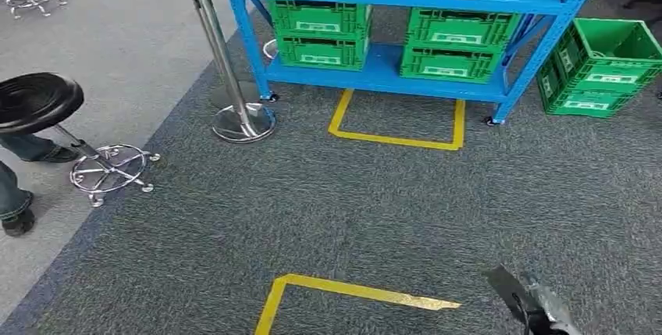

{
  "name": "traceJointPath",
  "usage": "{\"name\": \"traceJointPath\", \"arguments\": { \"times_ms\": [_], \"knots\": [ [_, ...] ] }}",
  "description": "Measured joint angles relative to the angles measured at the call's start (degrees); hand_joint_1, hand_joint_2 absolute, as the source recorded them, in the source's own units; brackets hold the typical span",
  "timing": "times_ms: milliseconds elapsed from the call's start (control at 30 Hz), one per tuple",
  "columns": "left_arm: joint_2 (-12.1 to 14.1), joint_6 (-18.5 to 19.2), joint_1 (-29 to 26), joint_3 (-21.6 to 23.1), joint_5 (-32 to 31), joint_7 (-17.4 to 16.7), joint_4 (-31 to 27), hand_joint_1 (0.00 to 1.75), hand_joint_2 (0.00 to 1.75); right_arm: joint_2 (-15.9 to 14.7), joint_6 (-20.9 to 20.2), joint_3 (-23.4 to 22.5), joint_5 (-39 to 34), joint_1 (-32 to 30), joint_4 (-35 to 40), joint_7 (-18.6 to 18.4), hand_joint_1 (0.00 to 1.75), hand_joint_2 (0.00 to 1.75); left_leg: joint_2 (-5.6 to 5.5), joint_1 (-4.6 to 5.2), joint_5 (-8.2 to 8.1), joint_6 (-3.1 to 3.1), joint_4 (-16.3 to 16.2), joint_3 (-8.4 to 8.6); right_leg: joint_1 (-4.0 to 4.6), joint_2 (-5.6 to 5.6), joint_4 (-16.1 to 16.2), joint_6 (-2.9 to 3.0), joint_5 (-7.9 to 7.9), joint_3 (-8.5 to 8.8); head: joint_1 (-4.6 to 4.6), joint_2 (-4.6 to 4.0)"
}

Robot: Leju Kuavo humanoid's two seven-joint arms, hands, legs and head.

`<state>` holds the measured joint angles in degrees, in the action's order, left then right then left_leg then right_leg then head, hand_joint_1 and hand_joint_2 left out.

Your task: Take the parts from the cabinet and place them on the table.

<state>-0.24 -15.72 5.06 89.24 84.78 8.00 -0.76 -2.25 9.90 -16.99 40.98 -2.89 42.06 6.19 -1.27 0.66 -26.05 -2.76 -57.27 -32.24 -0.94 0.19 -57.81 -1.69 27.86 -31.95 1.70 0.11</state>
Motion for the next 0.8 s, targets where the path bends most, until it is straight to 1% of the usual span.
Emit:
{"name": "traceJointPath", "arguments": {
  "times_ms": [33, 67, 100, 133, 167, 200, 233, 267, 300, 433, 633, 733, 800],
  "knots": [
    [-0.04, -0.04, -0.05, 0.0, 0.24, 0.11, 0.0, 0.0, 0.0, 0.55, 0.63, -1.31, -0.19, -0.16, -3.05, 1.2, 0.0, 0.0, 0.0, -0.02, -0.07, -0.11, 0.13, 0.03, 0.08, -0.03, -0.02, 0.18, 0.11, 0.05, 0.0, 0.0],
    [-0.07, -0.09, -0.12, 0.0, 0.46, 0.15, 0.0, 0.0, 0.0, 0.94, 1.37, -2.24, 0.02, -0.07, -5.72, 1.31, 0.0, 0.0, 0.0, -0.04, -0.08, -0.11, 0.19, 0.02, 0.12, -0.01, -0.02, 0.22, 0.12, 0.05, 0.0, 0.0],
    [-0.11, -0.24, -0.15, -0.02, 0.59, 0.24, 0.0, 0.0, 0.0, 1.28, 1.98, -2.79, 0.35, 0.24, -8.24, 1.11, 0.0, 0.0, 0.03, -0.08, -0.09, -0.1, 0.29, 0.07, 0.18, 0.07, -0.03, 0.3, 0.16, 0.04, 0.02, 0.0],
    [-0.15, -0.33, -0.13, -0.04, 0.63, 0.46, 0.0, 0.0, 0.0, 1.55, 2.18, -3.19, 0.73, 0.56, -10.46, 0.71, 0.0, 0.0, 0.08, -0.11, -0.11, -0.05, 0.3, 0.09, 0.26, 0.1, -0.03, 0.61, 0.18, 0.04, 0.02, 0.0],
    [-0.24, -0.42, -0.06, -0.09, 0.87, 0.81, 0.0, 0.0, 0.0, 1.86, 2.4, -3.49, 1.21, 0.67, -12.62, 0.45, 0.0, 0.0, 0.07, -0.16, -0.14, 0.07, 0.32, 0.12, 0.31, 0.09, -0.05, 0.75, 0.28, 0.04, 0.0, 0.0],
    [-0.37, -0.52, -0.03, -0.15, 1.14, 1.01, 0.0, 0.0, 0.0, 2.16, 2.58, -3.8, 1.36, 0.86, -14.55, 0.34, 0.0, 0.0, 0.07, -0.22, -0.09, 0.59, 0.37, 0.2, 0.35, 0.05, -0.07, 0.77, 0.29, 0.04, 0.0, 0.0],
    [-0.48, -0.61, -0.06, -0.2, 1.22, 1.16, 0.0, 0.0, 0.0, 2.44, 2.66, -4.12, 1.42, 1.04, -15.93, 0.34, 0.0, 0.0, 0.07, -0.34, -0.1, 1.47, 0.48, 0.25, 0.4, 0.04, -0.11, 0.78, 0.29, 0.03, 0.0, 0.0],
    [-0.57, -0.68, -0.1, -0.24, 1.36, 1.31, 0.0, 0.0, 0.0, 2.66, 2.66, -4.39, 1.55, 1.14, -17.63, 0.32, 0.0, 0.0, 0.07, -0.46, -0.1, 2.51, 0.53, 0.26, 0.44, 0.03, -0.13, 0.79, 0.3, 0.02, -0.02, 0.0],
    [-0.66, -0.77, -0.12, -0.26, 1.57, 1.4, 0.0, 0.0, 0.0, 2.82, 2.66, -4.58, 1.6, 1.18, -18.89, 0.23, 0.0, 0.0, 0.06, -0.5, -0.14, 2.8, 0.55, 0.26, 0.46, 0.03, -0.14, 0.85, 0.34, 0.04, -0.02, 0.0],
    [-1.03, -0.98, -0.13, -0.37, 1.9, 1.62, 0.0, 0.0, 0.0, 3.39, 3.08, -5.37, 1.71, 1.16, -22.56, 0.39, 0.0, 0.0, 0.07, -0.47, -0.22, 2.92, 0.55, 0.26, 0.4, 0.04, -0.13, 0.87, 0.36, 0.08, -0.04, 0.0],
    [-1.09, -1.31, -0.14, -0.72, 2.32, 1.64, 0.0, 0.0, 0.0, 3.8, 3.21, -5.92, 1.53, 1.32, -25.01, 0.65, 0.0, 0.0, 0.07, -0.26, -0.25, 2.9, 0.51, 0.26, 0.2, 0.03, 0.0, 0.8, 0.31, 0.18, -0.07, 0.0],
    [-1.11, -1.55, -0.18, -1.01, 2.66, 2.47, 0.0, 0.0, 0.0, 4.11, 3.08, -6.64, 0.77, 1.52, -25.73, 0.63, 0.0, 0.0, 0.07, -0.24, -0.26, 2.89, 0.5, 0.26, 0.17, 0.03, 0.08, 0.73, 0.27, 0.22, -0.06, 0.0],
    [-1.16, -1.83, -0.17, -1.07, 2.84, 3.1, 0.0, 0.0, 0.0, 4.37, 3.03, -6.9, 1.55, 1.66, -26.19, 0.19, 0.0, 0.0, 0.07, -0.25, -0.26, 2.89, 0.5, 0.26, 0.18, 0.03, 0.16, 0.69, 0.24, 0.25, -0.04, 0.0]
  ]
}}
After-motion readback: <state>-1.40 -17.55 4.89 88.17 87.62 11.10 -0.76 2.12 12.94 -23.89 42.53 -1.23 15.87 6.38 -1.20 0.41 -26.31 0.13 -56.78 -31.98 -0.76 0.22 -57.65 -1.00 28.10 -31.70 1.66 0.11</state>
